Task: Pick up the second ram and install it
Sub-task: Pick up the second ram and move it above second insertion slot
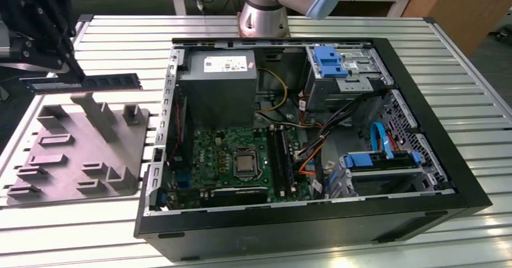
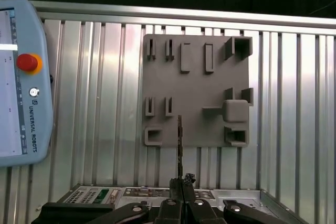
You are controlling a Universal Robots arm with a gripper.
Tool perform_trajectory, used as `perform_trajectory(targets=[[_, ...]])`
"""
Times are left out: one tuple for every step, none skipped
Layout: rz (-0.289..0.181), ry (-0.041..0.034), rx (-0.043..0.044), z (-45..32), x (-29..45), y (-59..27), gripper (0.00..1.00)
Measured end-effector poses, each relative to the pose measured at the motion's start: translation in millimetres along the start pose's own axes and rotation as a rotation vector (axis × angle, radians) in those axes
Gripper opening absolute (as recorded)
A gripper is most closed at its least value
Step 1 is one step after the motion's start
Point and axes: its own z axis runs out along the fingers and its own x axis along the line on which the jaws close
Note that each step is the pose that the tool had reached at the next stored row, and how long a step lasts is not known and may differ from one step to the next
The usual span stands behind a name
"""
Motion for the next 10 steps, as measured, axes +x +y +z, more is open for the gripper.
perform_trajectory(targets=[[0.000, 0.0000, 0.0000, -0.1, 0.1, -2.6, 0.11], [0.000, 0.0000, 0.0001, -0.2, 0.1, -5.2, 0.11], [0.000, -0.0001, 0.0001, -0.3, 0.2, -7.8, 0.11], [0.000, -0.0001, 0.0001, -0.4, 0.3, -10.4, 0.11], [0.000, 0.0000, 0.0001, -0.6, 0.3, -13.3, 0.11], [0.000, -0.0001, 0.0001, -0.6, 0.4, -15.9, 0.11], [0.000, 0.0000, 0.0000, -0.8, 0.5, -18.4, 0.11], [0.000, 0.0000, 0.0000, -0.9, 0.6, -21.0, 0.11], [0.000, 0.0000, 0.0000, -1.1, 0.6, -23.6, 0.11], [0.000, 0.0000, 0.0000, -1.2, 0.7, -26.2, 0.11]])
